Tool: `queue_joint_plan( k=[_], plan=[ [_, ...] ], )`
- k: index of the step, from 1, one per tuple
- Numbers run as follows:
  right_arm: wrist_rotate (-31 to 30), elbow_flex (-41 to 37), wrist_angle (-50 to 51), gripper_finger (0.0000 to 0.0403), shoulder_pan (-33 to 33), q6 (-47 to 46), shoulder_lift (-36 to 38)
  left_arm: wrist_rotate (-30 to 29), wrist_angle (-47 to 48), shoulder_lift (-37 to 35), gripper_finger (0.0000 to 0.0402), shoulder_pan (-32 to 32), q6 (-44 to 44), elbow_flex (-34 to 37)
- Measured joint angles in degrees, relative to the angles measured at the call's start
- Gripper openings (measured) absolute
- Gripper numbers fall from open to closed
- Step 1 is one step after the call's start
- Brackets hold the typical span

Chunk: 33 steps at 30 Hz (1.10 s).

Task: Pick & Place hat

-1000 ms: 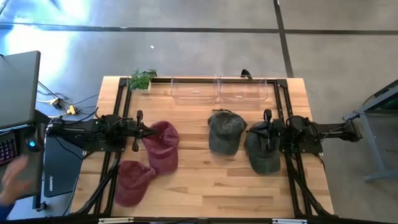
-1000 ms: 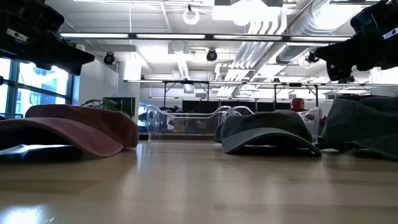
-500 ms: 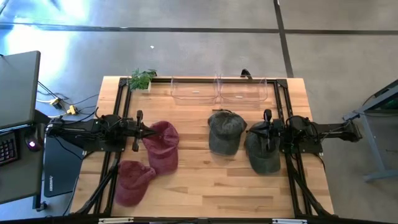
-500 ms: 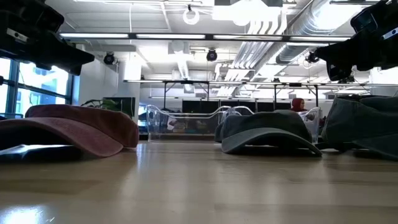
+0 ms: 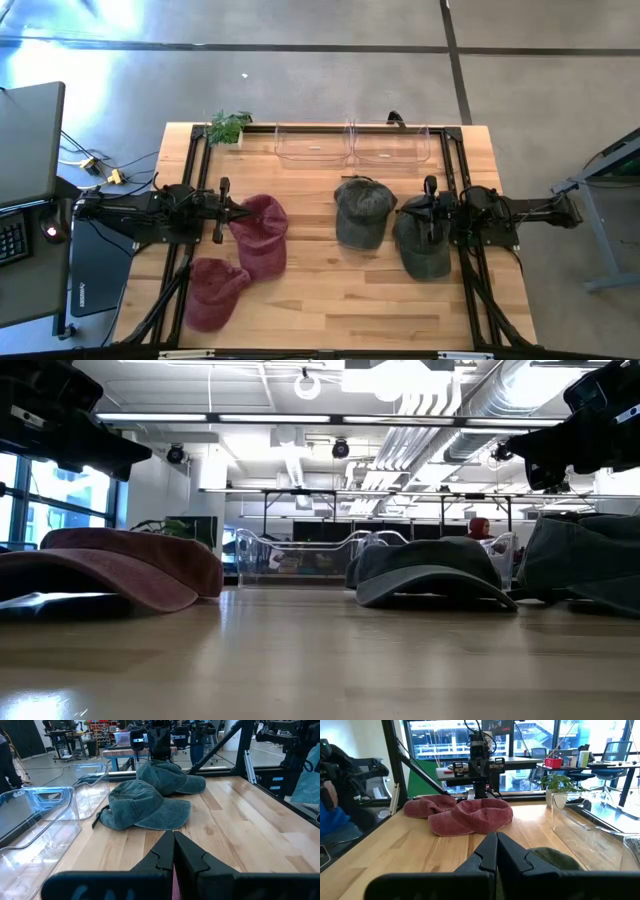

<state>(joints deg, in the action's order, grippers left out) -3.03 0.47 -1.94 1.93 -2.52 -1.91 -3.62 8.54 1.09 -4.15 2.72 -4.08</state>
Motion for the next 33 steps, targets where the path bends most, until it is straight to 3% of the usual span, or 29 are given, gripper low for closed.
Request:
queue_joint_plan(
  k=[28, 33],
  plan=[
    [-0.07, 0.00, -1.55, 0.0000, 0.00, -0.04, 0.02, -0.04, -5.44, 0.01, 0.0001, 0.01, -0.31, 0.33],
    [-0.10, 0.00, -3.51, 0.0000, -0.01, -0.06, 0.00, -2.76, -5.44, 0.01, 0.0001, 0.01, -0.34, 0.24]
  ],
)
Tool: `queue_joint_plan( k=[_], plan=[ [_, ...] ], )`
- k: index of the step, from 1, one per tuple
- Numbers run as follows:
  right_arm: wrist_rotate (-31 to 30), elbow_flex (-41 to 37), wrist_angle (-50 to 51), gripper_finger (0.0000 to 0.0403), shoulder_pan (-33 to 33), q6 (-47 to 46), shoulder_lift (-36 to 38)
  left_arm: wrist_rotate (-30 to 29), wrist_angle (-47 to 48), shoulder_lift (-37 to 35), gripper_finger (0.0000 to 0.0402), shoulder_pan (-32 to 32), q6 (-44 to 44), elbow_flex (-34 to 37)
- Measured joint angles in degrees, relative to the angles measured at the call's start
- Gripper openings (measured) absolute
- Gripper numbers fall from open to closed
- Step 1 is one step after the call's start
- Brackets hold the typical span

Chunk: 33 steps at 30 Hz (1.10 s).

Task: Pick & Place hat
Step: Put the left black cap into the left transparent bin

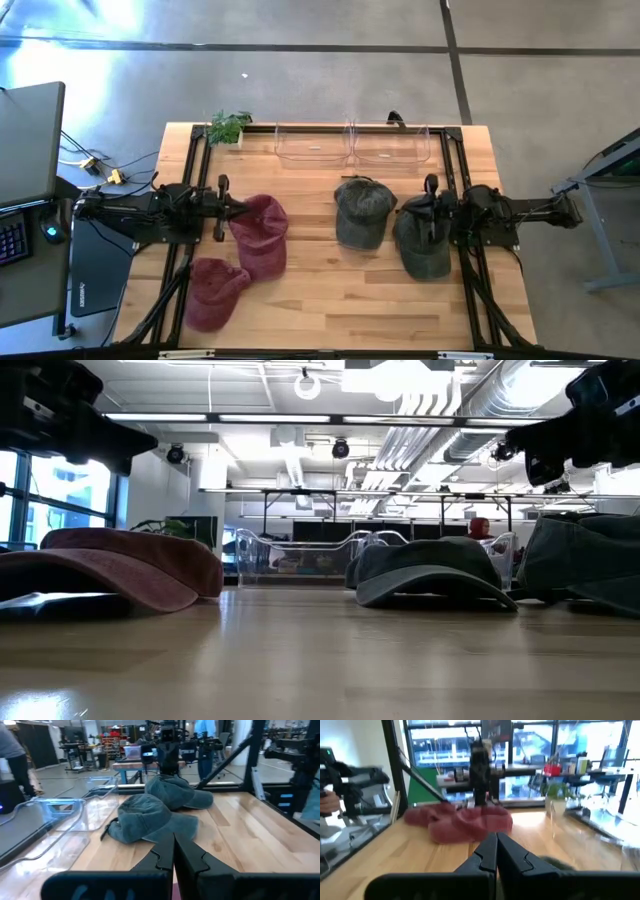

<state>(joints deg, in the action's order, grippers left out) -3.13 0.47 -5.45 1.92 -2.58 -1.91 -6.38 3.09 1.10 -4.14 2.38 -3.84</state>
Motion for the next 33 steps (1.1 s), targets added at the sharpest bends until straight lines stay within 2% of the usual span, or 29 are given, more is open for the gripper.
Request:
queue_joint_plan(
  k=[3, 6, 8, 12, 13, 15, 20, 24, 29, 33],
  plan=[
    [-2.53, 0.00, -6.54, 0.0000, 0.01, -1.87, 0.00, -1.29, 0.00, 0.00, 0.0001, 0.00, 0.02, -0.02],
    [-8.79, 0.00, -14.73, 0.0000, -0.01, -5.96, 0.02, -2.65, 0.00, 0.00, 0.0001, 0.00, 0.02, -0.05],
    [-11.21, 0.00, -19.45, 0.0000, -0.03, -3.28, -0.02, -2.79, 0.00, 0.00, 0.0001, 0.00, 0.01, -0.10],
    [-5.61, 0.00, -27.96, 0.0000, -0.01, 0.91, -2.81, -2.79, 0.00, 0.37, 0.0001, 0.00, -1.65, -0.17],
    [-5.99, 0.01, -29.03, 0.0000, 0.01, 0.01, -4.23, -2.79, -0.02, 0.42, 0.0001, 0.00, -1.85, -0.17],
    [-10.74, 0.53, -28.09, 0.0002, -0.05, -3.05, -8.07, -3.33, -0.16, 0.65, 0.0001, 0.00, -2.57, -0.17],
    [-22.47, 5.64, -25.17, 0.0031, -0.29, -7.81, -23.54, -5.30, -0.77, 1.35, 0.0001, 0.00, -2.63, -0.19],
    [-20.97, 15.91, -11.61, 0.0072, -3.26, -13.21, -37.65, -6.63, -3.95, 2.05, 0.0001, 0.00, -2.65, -0.21],
    [-9.24, 32.47, 14.67, 0.0122, -9.34, -18.24, -54.00, -8.17, -4.97, 2.16, 0.0001, 0.00, -2.79, -0.21],
    [-0.20, 43.61, 27.70, 0.0142, -13.98, -16.16, -65.85, -8.35, -4.80, 2.16, 0.0001, 0.00, -3.06, -0.21]
  ],
)
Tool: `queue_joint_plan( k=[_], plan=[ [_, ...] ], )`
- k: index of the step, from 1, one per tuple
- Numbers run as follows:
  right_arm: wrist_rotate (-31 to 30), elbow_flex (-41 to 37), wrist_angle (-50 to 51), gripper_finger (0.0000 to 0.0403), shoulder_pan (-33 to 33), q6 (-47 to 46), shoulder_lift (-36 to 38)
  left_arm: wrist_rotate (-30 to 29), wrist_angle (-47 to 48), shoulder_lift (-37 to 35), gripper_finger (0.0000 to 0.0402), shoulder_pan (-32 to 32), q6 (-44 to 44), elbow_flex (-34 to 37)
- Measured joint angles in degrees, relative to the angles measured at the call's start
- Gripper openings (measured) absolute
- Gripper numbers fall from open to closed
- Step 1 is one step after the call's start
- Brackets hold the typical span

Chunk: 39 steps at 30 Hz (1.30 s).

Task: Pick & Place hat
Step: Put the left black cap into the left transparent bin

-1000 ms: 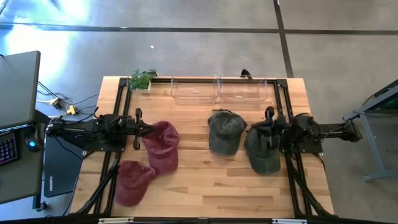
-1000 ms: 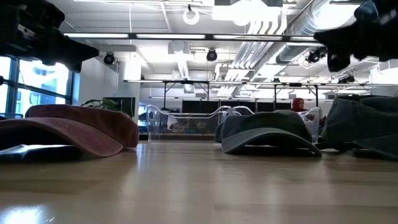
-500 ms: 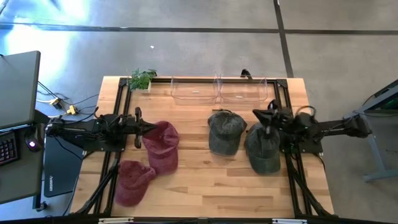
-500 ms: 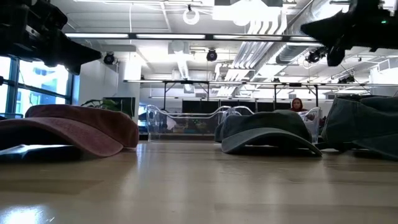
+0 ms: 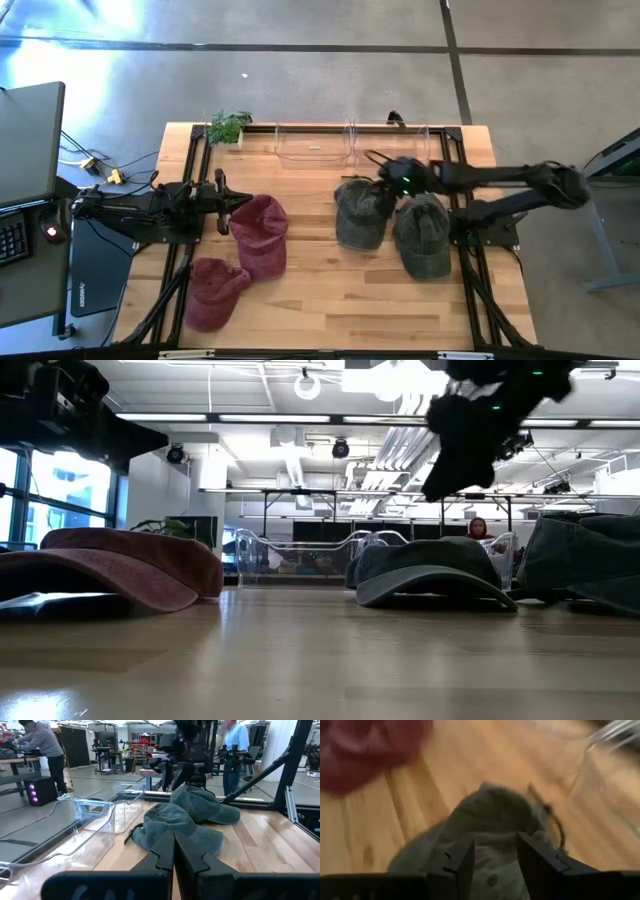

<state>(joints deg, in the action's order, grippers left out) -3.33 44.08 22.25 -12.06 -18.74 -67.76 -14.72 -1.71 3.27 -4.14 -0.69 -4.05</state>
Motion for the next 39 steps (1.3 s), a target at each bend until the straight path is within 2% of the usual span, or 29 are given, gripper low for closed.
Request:
queue_joint_plan(
  k=[3, 6, 10, 16, 21, 25, 31, 32, 36, 39],
  plan=[
    [5.02, 8.07, 11.00, 0.0147, -3.37, 2.50, -7.87, -0.56, 0.02, 0.00, 0.0001, 0.00, 0.26, 0.00],
    [4.75, 15.14, 19.37, 0.0148, -5.73, 5.44, -14.33, -3.06, 0.11, 0.00, 0.0001, 0.00, 1.17, 0.00],
    [3.71, 21.10, 24.92, 0.0148, -7.54, 7.71, -20.46, -5.25, 0.25, 0.00, 0.0001, 0.00, 3.04, 0.00],
    [5.37, 21.13, 26.15, 0.0173, -8.23, 5.46, -26.92, -4.69, 0.48, 0.00, 0.0001, 0.00, 1.04, 0.00],
    [5.82, 20.01, 26.29, 0.0191, -7.66, 2.21, -31.20, -0.13, 0.61, 0.00, 0.0001, 0.00, -1.36, 0.00],
    [7.34, 19.75, 24.58, 0.0153, -6.29, 2.48, -33.80, 2.59, 0.61, 0.00, 0.0001, 0.00, -2.86, 0.00],
    [15.17, 19.75, 18.81, 0.0024, -4.52, 5.75, -34.22, 3.68, 0.61, 0.00, 0.0001, 0.00, -3.87, 0.00],
    [16.63, 19.75, 18.04, 0.0012, -4.38, 6.14, -33.89, 3.68, 0.61, 0.00, 0.0001, 0.00, -3.89, 0.00],
    [23.84, 19.73, 14.82, 0.0020, -4.39, 6.36, -30.72, 3.67, 0.61, 0.00, 0.0001, 0.00, -3.89, 0.00],
    [30.76, 19.73, 11.97, 0.0007, -4.39, 8.50, -27.18, 3.65, 0.59, 0.00, 0.0001, 0.00, -3.89, 0.00]
  ],
)
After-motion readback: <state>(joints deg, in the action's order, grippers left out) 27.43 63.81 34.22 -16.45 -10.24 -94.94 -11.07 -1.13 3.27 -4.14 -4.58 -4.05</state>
